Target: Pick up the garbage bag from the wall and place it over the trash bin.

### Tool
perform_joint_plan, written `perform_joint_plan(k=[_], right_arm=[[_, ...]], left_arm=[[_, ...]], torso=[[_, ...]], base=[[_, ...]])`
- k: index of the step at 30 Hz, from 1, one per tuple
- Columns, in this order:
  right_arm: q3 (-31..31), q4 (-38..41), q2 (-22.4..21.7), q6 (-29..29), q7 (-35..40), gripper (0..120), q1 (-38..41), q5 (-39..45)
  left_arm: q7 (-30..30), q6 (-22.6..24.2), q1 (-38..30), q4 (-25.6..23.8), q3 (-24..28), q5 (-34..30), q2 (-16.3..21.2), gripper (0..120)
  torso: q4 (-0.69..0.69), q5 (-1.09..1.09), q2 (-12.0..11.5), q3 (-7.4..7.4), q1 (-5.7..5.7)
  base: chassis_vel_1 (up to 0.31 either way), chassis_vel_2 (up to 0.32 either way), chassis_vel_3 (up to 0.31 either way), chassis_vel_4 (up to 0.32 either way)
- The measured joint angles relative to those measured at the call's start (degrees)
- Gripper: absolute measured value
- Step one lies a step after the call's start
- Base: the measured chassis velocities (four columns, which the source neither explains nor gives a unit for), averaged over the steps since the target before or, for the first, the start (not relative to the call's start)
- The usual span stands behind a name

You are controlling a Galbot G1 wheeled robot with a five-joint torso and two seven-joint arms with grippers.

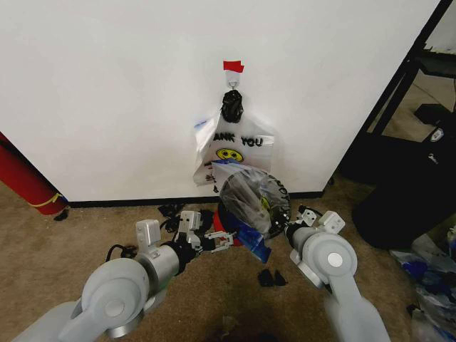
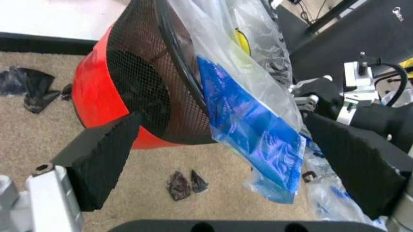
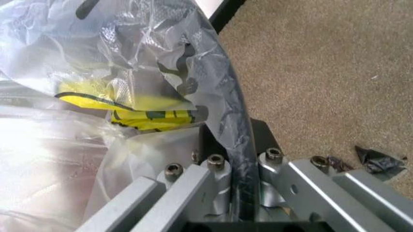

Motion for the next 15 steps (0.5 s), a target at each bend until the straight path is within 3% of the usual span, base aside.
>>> perform_joint_plan(k=[5, 15], right_arm=[[-0.05, 0.07, 0.28, -0.04, -0.05, 0, 0.16, -0.16], [-0.06, -0.84, -0.29, 0.12, 0.41, 0, 1.58, 0.11]], left_arm=[[0.7, -0.03, -0.68, 0.77, 0.36, -0.4, -0.54, 93], [3.75, 0.05, -0.12, 1.01, 0.81, -0.9, 0.56, 56]], torso=[[0.01, 0.0, 0.0, 0.0, 0.0], [0.01, 0.0, 0.0, 0.0, 0.0]], base=[[0.0, 0.0, 0.0, 0.0], [0.0, 0.0, 0.0, 0.0]])
